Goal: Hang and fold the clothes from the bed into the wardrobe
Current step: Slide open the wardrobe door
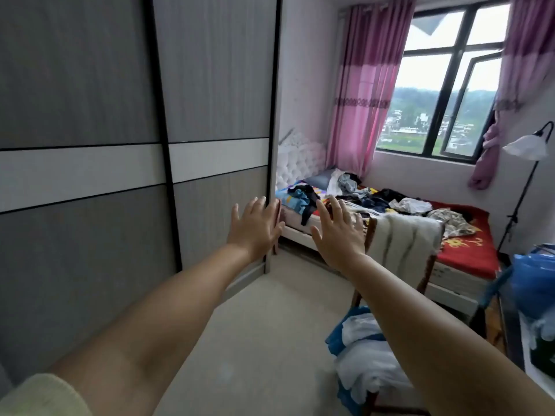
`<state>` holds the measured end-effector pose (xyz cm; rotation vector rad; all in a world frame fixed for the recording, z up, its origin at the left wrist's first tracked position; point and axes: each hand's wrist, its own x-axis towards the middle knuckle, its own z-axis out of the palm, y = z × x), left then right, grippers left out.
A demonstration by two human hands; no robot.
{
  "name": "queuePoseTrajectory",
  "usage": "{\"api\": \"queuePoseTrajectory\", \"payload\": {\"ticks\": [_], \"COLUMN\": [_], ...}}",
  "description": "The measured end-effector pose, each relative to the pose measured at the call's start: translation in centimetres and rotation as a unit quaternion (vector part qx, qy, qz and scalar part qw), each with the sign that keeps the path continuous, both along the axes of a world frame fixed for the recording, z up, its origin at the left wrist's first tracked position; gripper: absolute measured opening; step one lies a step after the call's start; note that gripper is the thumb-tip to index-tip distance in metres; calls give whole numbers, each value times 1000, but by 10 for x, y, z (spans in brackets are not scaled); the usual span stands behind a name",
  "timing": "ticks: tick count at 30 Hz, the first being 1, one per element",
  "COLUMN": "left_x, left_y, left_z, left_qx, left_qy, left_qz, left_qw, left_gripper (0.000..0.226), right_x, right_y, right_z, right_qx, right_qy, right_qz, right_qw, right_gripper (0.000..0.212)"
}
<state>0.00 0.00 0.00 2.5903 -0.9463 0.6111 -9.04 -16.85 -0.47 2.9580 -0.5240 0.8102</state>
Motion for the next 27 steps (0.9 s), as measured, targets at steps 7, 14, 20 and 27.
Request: {"api": "queuePoseTrajectory", "payload": {"ticks": [7,14,20,27], "left_x": [15,36,87,210], "left_y": [-3,1,-1,-19], "left_z": [-63,-120,-159,-173], "left_qx": [60,97,120,135], "left_qy": [44,96,125,124], "left_qz": [17,28,43,46], "left_qw": [997,990,984,982], "left_gripper": [63,62,63,63], "right_x": [13,38,93,208], "right_y": [-9,-18,-23,-49], "right_z": [-55,-113,-153,-172], "right_qx": [32,61,79,89], "right_qy": [85,162,217,247], "right_qz": [16,48,60,45], "right_qw": [996,984,971,964], "right_gripper": [60,59,60,59]}}
